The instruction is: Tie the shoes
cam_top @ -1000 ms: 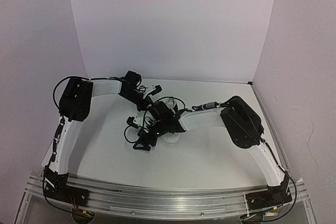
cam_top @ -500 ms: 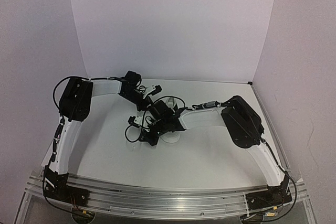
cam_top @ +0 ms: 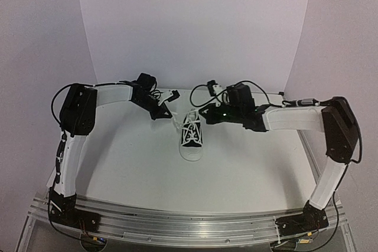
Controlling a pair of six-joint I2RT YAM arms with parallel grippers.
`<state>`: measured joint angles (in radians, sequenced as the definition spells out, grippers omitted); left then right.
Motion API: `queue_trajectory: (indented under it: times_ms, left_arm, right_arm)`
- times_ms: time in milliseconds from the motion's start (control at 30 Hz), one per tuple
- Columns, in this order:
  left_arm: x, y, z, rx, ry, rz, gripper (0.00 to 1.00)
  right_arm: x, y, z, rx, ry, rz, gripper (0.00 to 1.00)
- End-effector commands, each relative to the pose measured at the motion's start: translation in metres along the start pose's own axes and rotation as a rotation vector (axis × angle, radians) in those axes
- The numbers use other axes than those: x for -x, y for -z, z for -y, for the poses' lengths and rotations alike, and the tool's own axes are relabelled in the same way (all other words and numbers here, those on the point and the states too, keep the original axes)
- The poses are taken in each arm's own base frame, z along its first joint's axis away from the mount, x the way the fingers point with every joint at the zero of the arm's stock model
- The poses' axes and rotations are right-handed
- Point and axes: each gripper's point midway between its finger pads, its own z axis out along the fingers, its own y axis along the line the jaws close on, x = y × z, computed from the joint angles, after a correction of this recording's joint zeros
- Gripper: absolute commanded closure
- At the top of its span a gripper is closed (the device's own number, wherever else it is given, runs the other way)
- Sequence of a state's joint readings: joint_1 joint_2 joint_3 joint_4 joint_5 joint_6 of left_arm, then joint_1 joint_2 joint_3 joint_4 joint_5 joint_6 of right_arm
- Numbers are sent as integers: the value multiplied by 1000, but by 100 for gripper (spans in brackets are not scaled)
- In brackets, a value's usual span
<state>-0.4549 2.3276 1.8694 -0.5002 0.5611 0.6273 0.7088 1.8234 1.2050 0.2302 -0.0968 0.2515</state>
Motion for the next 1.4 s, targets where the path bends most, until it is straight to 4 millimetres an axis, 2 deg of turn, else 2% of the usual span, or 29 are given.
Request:
queue_trajectory:
  times_ms: [0, 100, 333, 400, 500, 633, 800, 867, 967, 1067, 1133, 1200, 1300, 1367]
  left_arm:
    - [16, 28, -8, 82, -5, -18, 100]
    - [9, 33, -14, 118, -8, -51, 100]
    - [-1, 56, -32, 212, 17, -98, 100]
    - [-5, 64, -44, 266, 22, -111, 100]
    - [-22, 78, -77, 374, 46, -136, 100]
    - [-52, 91, -104, 453, 65, -182, 100]
    - [-82, 91, -105, 472, 66, -236, 100]
    - [-92, 90, -105, 486, 67, -249, 100]
    - [-102, 99, -117, 520, 89, -261, 100]
    - [-105, 116, -132, 561, 105, -259, 100]
    - [-109, 121, -132, 565, 99, -271, 100]
    - [-109, 121, -120, 526, 100, -264, 100]
    - [-95, 118, -93, 430, 139, -229, 100]
    - [-64, 124, -76, 367, 169, -165, 100]
  right_arm:
    - [24, 41, 36, -116, -185, 171, 100]
    - [24, 66, 70, -217, -248, 218, 100]
    - [-4, 116, 141, -399, -439, 277, 100]
    - [-10, 127, 155, -430, -486, 296, 100]
    - [-16, 139, 176, -467, -533, 312, 100]
    - [-37, 138, 202, -515, -584, 273, 100]
    - [-75, 136, 235, -561, -730, 234, 100]
    - [-77, 133, 240, -553, -747, 230, 100]
    - [-79, 126, 244, -533, -767, 210, 100]
    - [-87, 124, 253, -533, -814, 195, 100]
    - [-95, 118, 254, -522, -846, 171, 100]
    - [-101, 107, 250, -478, -869, 132, 100]
    - [-110, 89, 244, -407, -913, 64, 100]
    - [-122, 82, 240, -399, -939, -18, 100]
